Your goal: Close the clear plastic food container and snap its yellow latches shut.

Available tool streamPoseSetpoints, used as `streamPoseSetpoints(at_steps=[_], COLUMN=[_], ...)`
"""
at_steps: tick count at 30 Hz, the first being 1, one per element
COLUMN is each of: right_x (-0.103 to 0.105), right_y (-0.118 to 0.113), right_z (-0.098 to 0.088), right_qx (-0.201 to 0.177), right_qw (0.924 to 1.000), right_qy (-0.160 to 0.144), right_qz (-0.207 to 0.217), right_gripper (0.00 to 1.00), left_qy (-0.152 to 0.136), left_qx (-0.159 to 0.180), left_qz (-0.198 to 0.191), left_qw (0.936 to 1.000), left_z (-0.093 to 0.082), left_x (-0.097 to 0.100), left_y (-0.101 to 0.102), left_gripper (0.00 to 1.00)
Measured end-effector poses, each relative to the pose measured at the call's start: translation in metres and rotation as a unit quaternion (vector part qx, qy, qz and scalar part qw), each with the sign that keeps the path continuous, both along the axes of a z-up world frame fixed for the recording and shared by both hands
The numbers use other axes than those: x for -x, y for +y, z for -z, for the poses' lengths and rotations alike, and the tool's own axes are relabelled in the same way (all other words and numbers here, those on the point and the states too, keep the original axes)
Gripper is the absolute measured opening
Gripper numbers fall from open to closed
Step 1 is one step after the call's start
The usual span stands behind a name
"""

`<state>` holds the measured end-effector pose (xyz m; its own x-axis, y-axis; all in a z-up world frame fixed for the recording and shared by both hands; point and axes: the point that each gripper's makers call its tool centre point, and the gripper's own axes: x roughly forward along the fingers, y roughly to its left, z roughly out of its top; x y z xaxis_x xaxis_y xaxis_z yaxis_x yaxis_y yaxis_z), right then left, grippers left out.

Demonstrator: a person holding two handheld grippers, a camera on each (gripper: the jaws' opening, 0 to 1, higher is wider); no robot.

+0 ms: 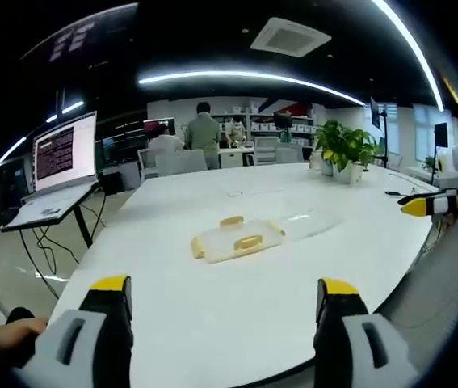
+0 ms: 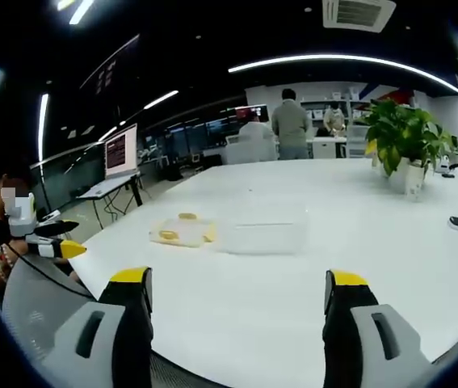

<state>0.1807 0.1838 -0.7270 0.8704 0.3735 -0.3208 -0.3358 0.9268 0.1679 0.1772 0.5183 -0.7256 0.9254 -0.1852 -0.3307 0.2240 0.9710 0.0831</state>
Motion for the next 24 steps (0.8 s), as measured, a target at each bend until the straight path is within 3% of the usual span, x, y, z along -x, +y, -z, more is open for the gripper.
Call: streamPoseSetpoints(at_steps=[24], right_x=[0.0015], right_y=[-0.0009], right_z=[0.0023], right_qx=[0.002], right_qw=[1.0000], right_qy=[0.006], right_qz=[0.001], right_gripper=[0.88], left_qy=[0.009], left_qx=[-0.010], left_qz=[0.006], left_qw=[0.9999], left_z=[0.0031], left_x=[0.0034], left_y=[-0.0019], left_gripper=[0.92])
